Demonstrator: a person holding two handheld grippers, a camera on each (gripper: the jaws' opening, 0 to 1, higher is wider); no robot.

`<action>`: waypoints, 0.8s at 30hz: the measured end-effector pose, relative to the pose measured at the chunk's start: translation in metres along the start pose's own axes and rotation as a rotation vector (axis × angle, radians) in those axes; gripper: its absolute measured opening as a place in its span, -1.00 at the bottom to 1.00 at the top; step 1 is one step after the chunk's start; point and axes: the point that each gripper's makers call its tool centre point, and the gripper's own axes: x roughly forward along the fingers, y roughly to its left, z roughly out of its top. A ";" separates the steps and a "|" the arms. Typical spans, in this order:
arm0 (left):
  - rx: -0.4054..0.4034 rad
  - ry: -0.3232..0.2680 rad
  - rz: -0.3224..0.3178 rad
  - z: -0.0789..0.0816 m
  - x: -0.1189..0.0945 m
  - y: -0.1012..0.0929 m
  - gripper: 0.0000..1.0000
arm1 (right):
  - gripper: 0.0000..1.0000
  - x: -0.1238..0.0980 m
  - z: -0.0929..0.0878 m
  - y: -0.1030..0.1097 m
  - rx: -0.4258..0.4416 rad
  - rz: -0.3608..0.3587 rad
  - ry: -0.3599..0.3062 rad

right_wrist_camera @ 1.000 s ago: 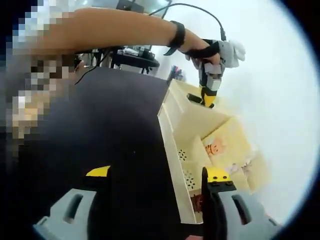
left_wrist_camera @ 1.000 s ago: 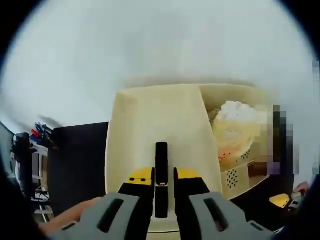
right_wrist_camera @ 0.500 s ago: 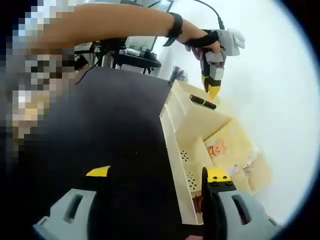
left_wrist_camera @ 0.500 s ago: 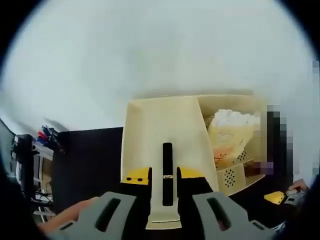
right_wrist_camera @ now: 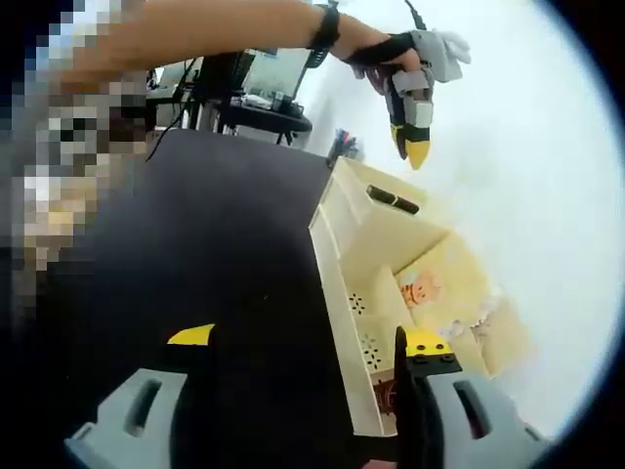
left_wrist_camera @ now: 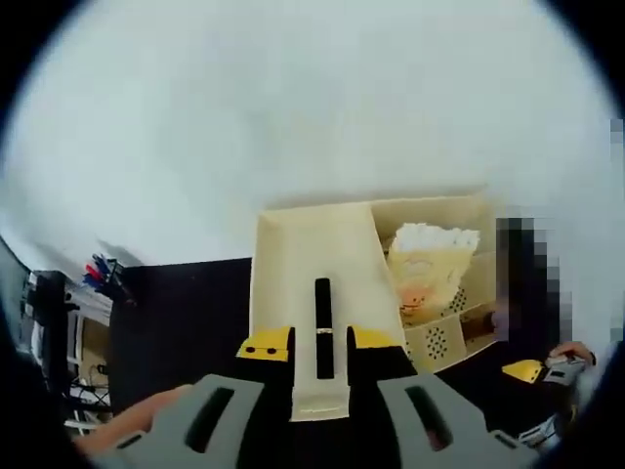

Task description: Open the drawer, pick up the cosmetic bottles from the table one by one, place them into the drawer, release the gripper, close the drawer, and move the gripper away

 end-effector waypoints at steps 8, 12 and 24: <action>0.015 -0.026 0.005 -0.001 -0.024 0.006 -0.66 | 0.39 -0.003 0.002 0.000 -0.011 -0.008 0.000; 0.031 -0.048 -0.010 -0.004 -0.036 0.006 -0.60 | 0.42 -0.003 0.004 0.001 -0.012 -0.014 0.002; 0.033 -0.109 -0.039 -0.027 -0.081 0.019 -0.50 | 0.43 -0.020 0.009 0.002 -0.006 -0.061 -0.002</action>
